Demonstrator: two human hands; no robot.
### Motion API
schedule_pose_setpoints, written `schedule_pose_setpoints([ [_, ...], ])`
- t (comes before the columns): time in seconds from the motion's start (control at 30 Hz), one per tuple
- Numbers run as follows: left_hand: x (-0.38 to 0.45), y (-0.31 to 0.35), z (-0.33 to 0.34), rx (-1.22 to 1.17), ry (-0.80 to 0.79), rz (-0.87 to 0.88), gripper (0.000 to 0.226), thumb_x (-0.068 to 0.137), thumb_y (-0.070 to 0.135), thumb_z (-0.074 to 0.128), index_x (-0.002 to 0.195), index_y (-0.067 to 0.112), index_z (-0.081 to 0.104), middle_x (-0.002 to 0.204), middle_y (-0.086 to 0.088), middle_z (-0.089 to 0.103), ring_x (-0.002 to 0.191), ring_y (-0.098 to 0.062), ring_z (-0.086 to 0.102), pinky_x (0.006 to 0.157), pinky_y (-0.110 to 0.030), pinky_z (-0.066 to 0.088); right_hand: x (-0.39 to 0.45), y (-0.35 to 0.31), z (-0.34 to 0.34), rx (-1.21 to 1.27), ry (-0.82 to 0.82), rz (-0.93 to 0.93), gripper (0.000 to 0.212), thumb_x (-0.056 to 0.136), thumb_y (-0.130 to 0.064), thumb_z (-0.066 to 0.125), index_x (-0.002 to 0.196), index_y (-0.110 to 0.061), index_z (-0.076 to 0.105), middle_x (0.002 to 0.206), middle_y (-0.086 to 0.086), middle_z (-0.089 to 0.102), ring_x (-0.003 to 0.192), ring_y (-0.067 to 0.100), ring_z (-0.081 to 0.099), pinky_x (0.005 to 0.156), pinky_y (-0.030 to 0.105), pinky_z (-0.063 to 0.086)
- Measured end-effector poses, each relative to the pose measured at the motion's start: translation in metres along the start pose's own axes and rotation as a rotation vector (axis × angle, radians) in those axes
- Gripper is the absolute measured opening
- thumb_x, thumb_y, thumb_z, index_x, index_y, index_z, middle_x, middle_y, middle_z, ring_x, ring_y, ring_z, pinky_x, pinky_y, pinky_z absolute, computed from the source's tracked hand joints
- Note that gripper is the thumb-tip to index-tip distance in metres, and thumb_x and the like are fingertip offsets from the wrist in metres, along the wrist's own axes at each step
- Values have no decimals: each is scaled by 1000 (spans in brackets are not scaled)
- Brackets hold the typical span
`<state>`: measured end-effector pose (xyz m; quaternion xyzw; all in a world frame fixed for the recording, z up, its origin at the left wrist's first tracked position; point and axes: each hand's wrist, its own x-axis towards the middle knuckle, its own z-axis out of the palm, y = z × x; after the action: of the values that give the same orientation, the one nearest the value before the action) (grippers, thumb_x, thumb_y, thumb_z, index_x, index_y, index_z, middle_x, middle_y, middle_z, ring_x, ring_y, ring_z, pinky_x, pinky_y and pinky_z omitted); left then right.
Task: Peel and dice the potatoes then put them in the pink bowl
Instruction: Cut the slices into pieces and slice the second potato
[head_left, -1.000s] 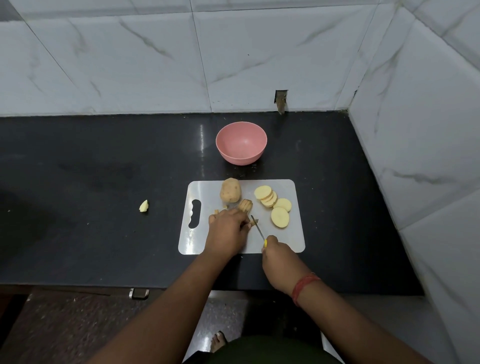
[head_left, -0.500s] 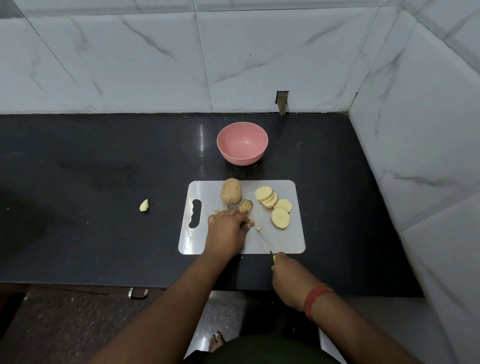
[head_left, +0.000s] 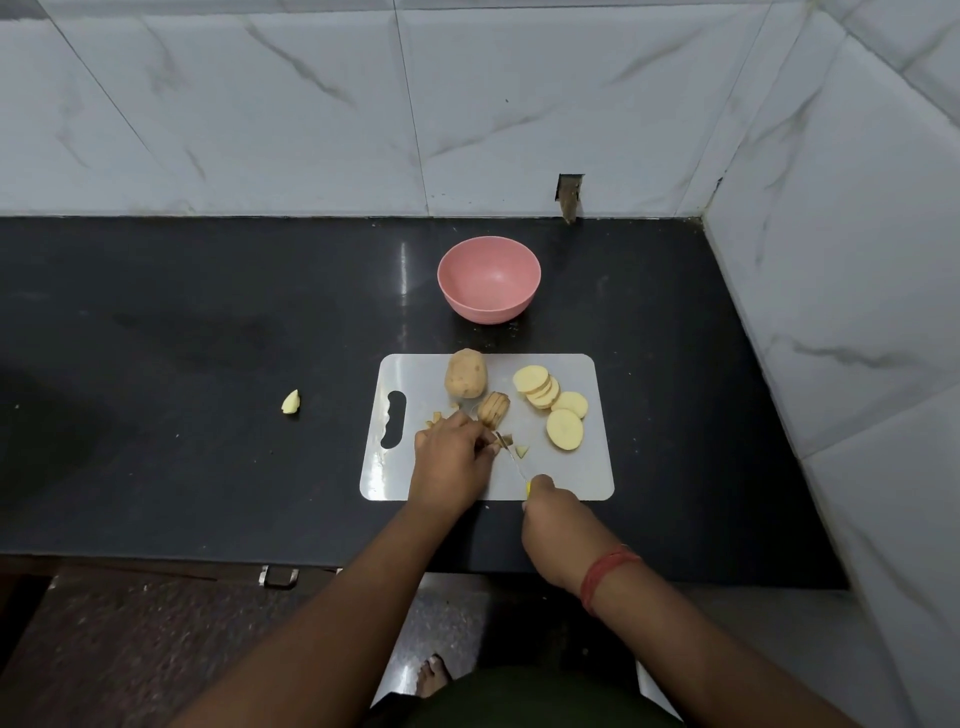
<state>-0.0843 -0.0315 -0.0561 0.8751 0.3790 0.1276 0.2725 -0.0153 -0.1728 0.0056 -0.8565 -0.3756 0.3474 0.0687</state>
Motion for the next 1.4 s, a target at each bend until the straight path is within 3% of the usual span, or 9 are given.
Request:
schedule_pose_setpoints([
  [0.2, 0, 0, 0, 24, 6, 14, 7, 91, 27, 70, 91, 21, 74, 98, 9, 67, 94, -19, 56, 87, -38, 37, 3, -4, -4, -2, -42, 17, 19, 93, -3, 39, 112, -4, 42, 110, 15, 59, 96, 30, 61, 66, 30, 38],
  [0.37, -1, 3, -1, 52, 10, 16, 8, 92, 27, 67, 91, 21, 72, 99, 9, 66, 94, -19, 55, 87, -39, 37, 6, -5, -6, -18, -76, 43, 22, 93, -3, 41, 116, -4, 43, 109, 14, 60, 81, 23, 52, 66, 29, 39],
  [0.5, -2, 4, -2, 64, 13, 17, 10, 94, 30, 66, 93, 22, 71, 99, 9, 64, 92, -16, 54, 87, -36, 36, -3, 9, 0, -47, -80, 20, 24, 96, -8, 40, 120, -4, 42, 81, 0, 43, 73, 19, 50, 54, 25, 34],
  [0.6, -2, 4, -3, 88, -1, 24, 10, 95, 30, 64, 95, 22, 69, 99, 8, 63, 92, -16, 53, 86, -35, 35, -11, 19, -3, -48, -108, 9, 26, 98, -11, 39, 122, -5, 43, 93, 6, 47, 59, 10, 34, 56, 19, 31],
  [0.7, -3, 4, -3, 96, 1, 47, 11, 93, 29, 62, 102, 23, 66, 101, 7, 61, 94, -18, 55, 86, -37, 37, -17, 24, -4, -22, -78, -9, 11, 100, -14, 37, 103, -10, 47, 89, 4, 52, 68, 18, 48, 51, 19, 30],
  [0.77, -4, 4, -3, 93, 12, 65, 18, 93, 30, 60, 109, 22, 62, 99, 5, 59, 93, -20, 54, 87, -40, 40, -21, 25, -10, 47, 2, -1, 16, 102, -20, 36, 86, -16, 38, 77, -1, 47, 68, 17, 50, 49, 21, 28],
  [1.03, 1, 10, 4, 256, 62, 194, 16, 93, 34, 62, 96, 21, 70, 100, -1, 57, 91, -23, 52, 80, -38, 40, -20, 21, -28, 185, 147, 12, 17, 103, -26, 35, 94, -13, 41, 77, -2, 47, 69, 17, 49, 60, 28, 38],
  [1.2, 2, 20, -7, -13, 194, 72, 10, 93, 26, 62, 94, 17, 68, 95, 2, 61, 88, -20, 50, 78, -35, 42, -19, 19, -32, 217, 159, 7, 19, 103, -28, 35, 94, -14, 43, 80, -1, 49, 70, 17, 50, 59, 28, 39],
  [1.4, 8, 1, -50, -404, 378, -244, 11, 100, 28, 57, 90, 25, 62, 88, 12, 65, 82, -12, 61, 72, -28, 48, -13, 11, -33, 276, 135, -13, 21, 103, -28, 35, 93, -11, 45, 83, 5, 54, 64, 16, 48, 55, 26, 38],
])
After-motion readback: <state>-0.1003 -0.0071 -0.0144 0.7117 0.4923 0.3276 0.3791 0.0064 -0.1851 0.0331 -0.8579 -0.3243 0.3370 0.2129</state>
